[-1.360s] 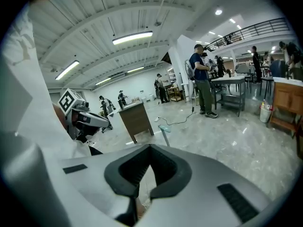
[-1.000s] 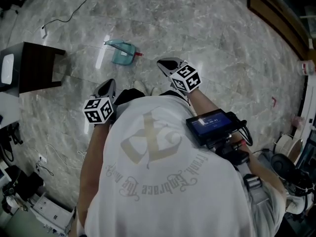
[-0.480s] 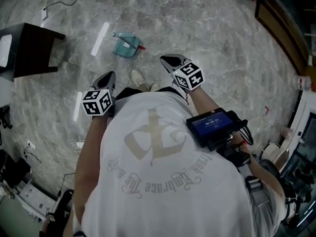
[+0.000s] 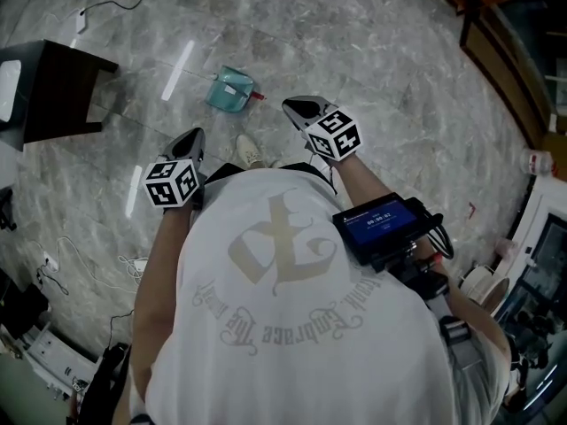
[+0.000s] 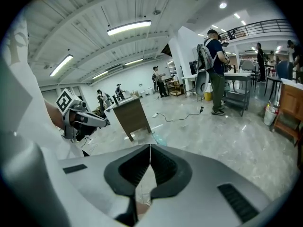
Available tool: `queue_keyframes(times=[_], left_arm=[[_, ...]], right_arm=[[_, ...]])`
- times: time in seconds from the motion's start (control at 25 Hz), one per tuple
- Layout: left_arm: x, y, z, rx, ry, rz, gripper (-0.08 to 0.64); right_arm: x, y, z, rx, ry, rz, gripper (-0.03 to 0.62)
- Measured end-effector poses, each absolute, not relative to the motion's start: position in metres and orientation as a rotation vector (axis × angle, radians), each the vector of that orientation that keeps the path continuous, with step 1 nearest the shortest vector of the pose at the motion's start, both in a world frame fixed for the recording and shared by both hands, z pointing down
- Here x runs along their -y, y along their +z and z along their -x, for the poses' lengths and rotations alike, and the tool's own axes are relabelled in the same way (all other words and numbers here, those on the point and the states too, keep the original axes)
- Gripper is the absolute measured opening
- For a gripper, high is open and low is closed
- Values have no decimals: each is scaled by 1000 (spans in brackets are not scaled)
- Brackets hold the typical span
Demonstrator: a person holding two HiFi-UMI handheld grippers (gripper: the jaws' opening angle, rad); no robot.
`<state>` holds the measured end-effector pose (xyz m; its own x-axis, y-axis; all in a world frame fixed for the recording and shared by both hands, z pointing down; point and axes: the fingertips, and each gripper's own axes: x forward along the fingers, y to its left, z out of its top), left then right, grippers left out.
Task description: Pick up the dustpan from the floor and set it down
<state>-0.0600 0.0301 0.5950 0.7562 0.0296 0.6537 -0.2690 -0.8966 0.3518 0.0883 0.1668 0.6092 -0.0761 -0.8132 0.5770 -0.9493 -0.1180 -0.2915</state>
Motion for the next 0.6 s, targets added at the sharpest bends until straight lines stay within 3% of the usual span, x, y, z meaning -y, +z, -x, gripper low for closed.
queue_keyframes(times=[0.6], left_arm=[[-3, 590, -9, 0, 903, -2567, 12]], right_arm=[[-149, 595, -109, 1842, 960, -1983, 18]])
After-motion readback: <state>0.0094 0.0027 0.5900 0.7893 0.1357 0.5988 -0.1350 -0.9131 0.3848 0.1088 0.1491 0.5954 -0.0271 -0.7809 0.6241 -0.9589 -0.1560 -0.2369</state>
